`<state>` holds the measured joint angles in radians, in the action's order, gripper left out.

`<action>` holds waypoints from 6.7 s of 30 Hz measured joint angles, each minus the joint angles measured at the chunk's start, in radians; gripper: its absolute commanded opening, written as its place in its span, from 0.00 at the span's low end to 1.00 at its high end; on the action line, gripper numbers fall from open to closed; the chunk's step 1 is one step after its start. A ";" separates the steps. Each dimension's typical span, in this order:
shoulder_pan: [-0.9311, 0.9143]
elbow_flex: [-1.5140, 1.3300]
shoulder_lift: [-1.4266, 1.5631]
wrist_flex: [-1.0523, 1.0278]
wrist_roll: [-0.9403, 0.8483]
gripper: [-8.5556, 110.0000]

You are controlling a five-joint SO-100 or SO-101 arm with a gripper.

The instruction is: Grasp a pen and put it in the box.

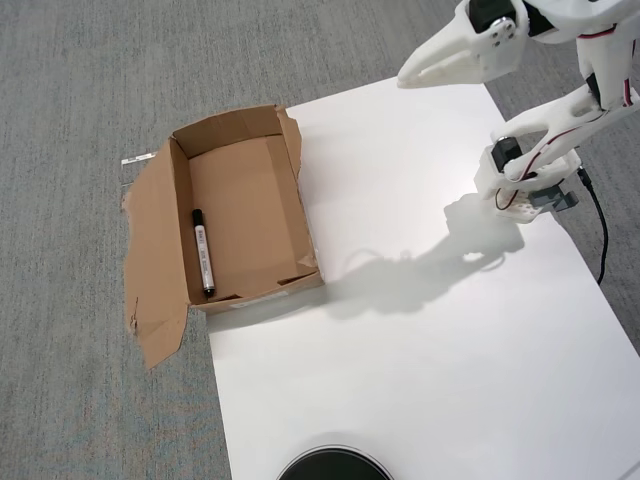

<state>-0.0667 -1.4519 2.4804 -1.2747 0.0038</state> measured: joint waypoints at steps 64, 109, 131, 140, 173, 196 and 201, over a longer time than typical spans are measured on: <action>0.100 -1.649 0.888 0.270 0.006 0.08; 0.037 -1.647 0.888 -0.008 0.003 0.08; 0.037 -1.647 0.888 -0.008 0.003 0.08; 0.037 -1.647 0.888 -0.008 0.003 0.08; 0.037 -1.647 0.888 -0.008 0.003 0.08; 0.037 -1.647 0.888 -0.008 0.003 0.08; 0.037 -1.647 0.888 -0.008 0.003 0.08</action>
<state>-0.0299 -3.0994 3.3686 -1.2824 0.0069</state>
